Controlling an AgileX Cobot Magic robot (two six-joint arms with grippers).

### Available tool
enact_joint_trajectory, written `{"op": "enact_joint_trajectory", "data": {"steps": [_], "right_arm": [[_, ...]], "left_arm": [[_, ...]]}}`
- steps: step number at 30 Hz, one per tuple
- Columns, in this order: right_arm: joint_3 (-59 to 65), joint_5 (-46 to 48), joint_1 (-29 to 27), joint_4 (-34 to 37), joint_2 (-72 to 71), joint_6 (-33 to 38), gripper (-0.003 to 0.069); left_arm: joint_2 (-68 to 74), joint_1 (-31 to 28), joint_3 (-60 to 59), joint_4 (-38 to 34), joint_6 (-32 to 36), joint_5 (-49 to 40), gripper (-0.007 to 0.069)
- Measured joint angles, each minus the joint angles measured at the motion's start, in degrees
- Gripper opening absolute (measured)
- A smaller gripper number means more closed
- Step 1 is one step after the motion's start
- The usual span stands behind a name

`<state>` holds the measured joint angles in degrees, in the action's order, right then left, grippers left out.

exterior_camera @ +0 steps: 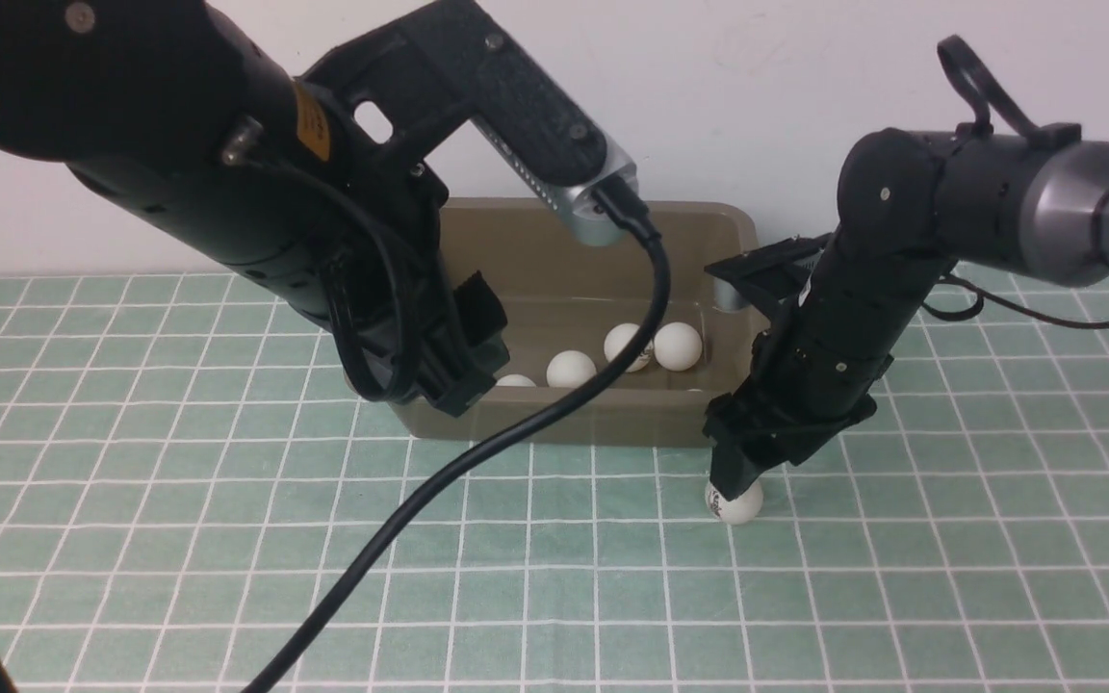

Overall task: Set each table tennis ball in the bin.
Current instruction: Use the right arm to clamp the table tennis ball closest to it

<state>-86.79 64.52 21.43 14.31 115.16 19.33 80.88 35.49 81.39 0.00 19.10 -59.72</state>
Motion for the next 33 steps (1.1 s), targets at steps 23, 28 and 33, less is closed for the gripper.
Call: {"op": "enact_joint_trajectory", "data": {"steps": [23,28,33], "right_arm": [[3.95,-0.03,0.0,-6.54,-36.01,-0.06,0.0528],[17.2,-4.92,0.0,-5.8,-44.67,0.18,0.0528],[31.76,-21.84,0.0,-0.46,-47.38,0.59,0.0528]], "left_arm": [[0.0,0.0,0.0,0.35,0.0,1.5,0.0492],[0.0,0.0,0.0,0.35,0.0,1.56,0.0492],[0.0,0.0,0.0,0.35,0.0,1.94,0.0492]]}}
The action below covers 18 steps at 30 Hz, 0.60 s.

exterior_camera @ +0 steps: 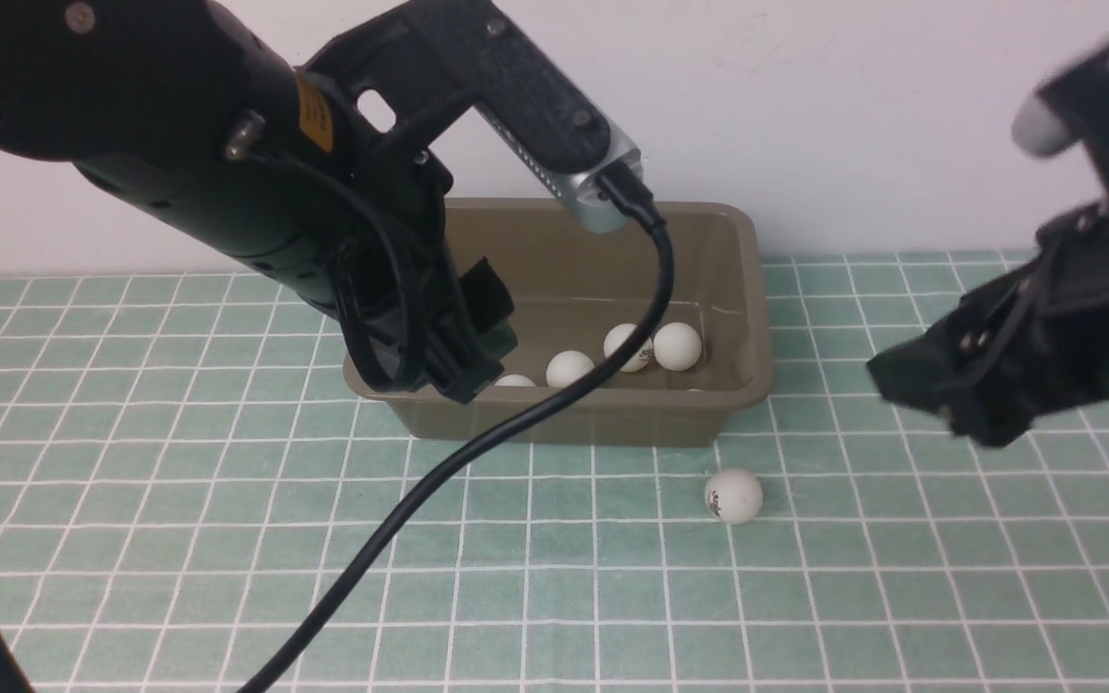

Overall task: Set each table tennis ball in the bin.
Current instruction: Use the right arm to clamp the table tennis ball closest to it

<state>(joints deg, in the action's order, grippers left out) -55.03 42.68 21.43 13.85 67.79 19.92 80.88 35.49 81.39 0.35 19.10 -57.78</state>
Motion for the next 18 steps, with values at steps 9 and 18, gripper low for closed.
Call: {"op": "enact_joint_trajectory", "data": {"steps": [9,18], "right_arm": [[8.02,-17.02,0.0,17.02,12.65,12.76,0.0528],[3.56,-17.91,0.0,29.01,26.19,23.76,0.0528]], "left_arm": [[0.0,0.0,0.0,0.0,0.0,0.45,0.0492],[0.0,0.0,0.0,0.0,0.0,0.84,0.0492]]}}
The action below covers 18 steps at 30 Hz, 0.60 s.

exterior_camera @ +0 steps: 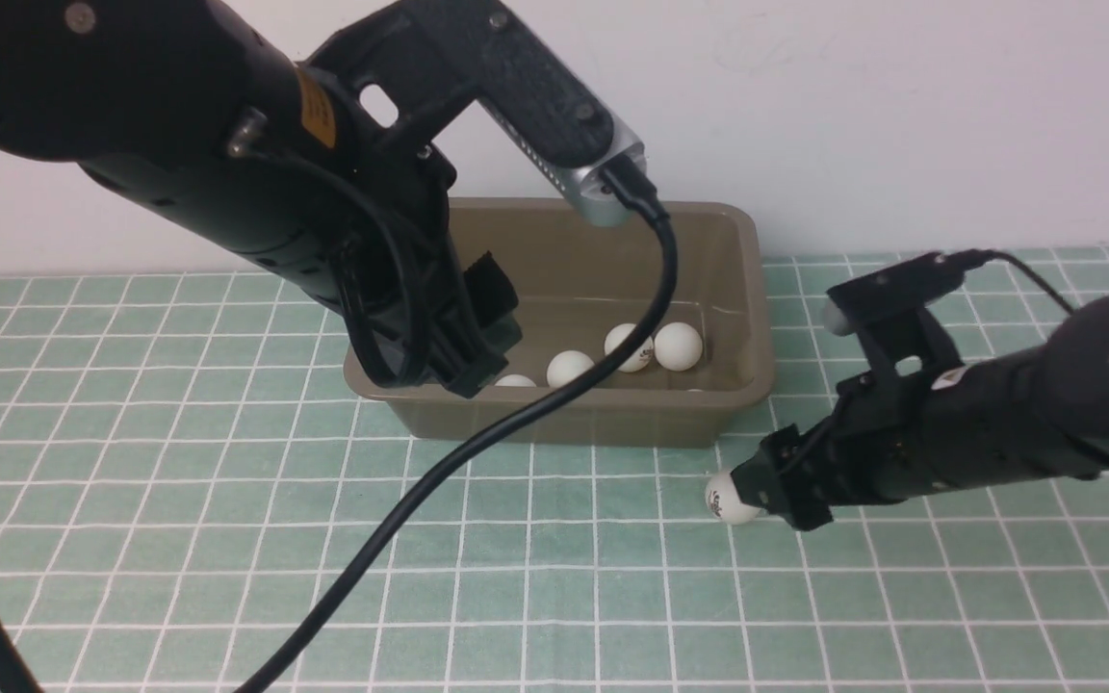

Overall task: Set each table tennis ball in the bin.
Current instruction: Use the right arm to clamp the table tennis ball closest to it

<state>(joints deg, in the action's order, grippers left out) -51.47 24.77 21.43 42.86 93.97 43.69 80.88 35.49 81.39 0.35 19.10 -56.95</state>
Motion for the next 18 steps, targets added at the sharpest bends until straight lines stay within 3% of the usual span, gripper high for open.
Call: {"op": "enact_joint_trajectory", "data": {"steps": [18], "right_arm": [[-4.77,0.43,0.0,1.93,10.12,2.34,0.0528]], "left_arm": [[0.0,0.0,0.0,0.0,0.0,0.06,0.0492]]}}
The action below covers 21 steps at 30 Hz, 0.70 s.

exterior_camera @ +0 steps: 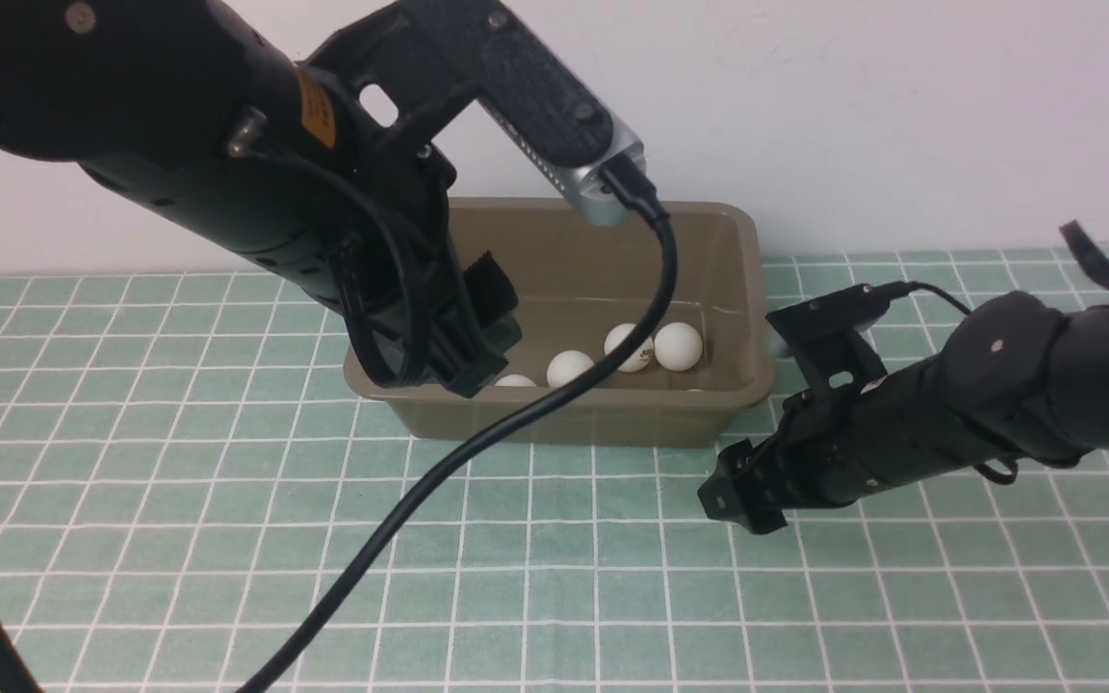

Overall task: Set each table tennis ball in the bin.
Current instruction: Use the right arm to clamp the table tennis ball closest to it

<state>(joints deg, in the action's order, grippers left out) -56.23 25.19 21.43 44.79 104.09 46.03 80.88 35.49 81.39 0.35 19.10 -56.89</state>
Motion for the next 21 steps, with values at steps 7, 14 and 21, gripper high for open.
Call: {"op": "enact_joint_trajectory", "data": {"steps": [7,14,21], "right_arm": [[-0.18,-0.87,0.0,2.33,1.84,2.13,0.0528],[-0.83,-1.5,0.0,4.49,3.82,4.59,0.0528],[-1.12,-3.15,0.0,5.62,5.44,4.27,0.0441]], "left_arm": [[0.0,0.0,0.0,0.0,-0.2,0.0,0.0492],[0.0,0.0,0.0,0.0,-0.4,0.05,0.0492],[0.0,0.0,0.0,0.0,-0.89,0.11,0.0492]]}}
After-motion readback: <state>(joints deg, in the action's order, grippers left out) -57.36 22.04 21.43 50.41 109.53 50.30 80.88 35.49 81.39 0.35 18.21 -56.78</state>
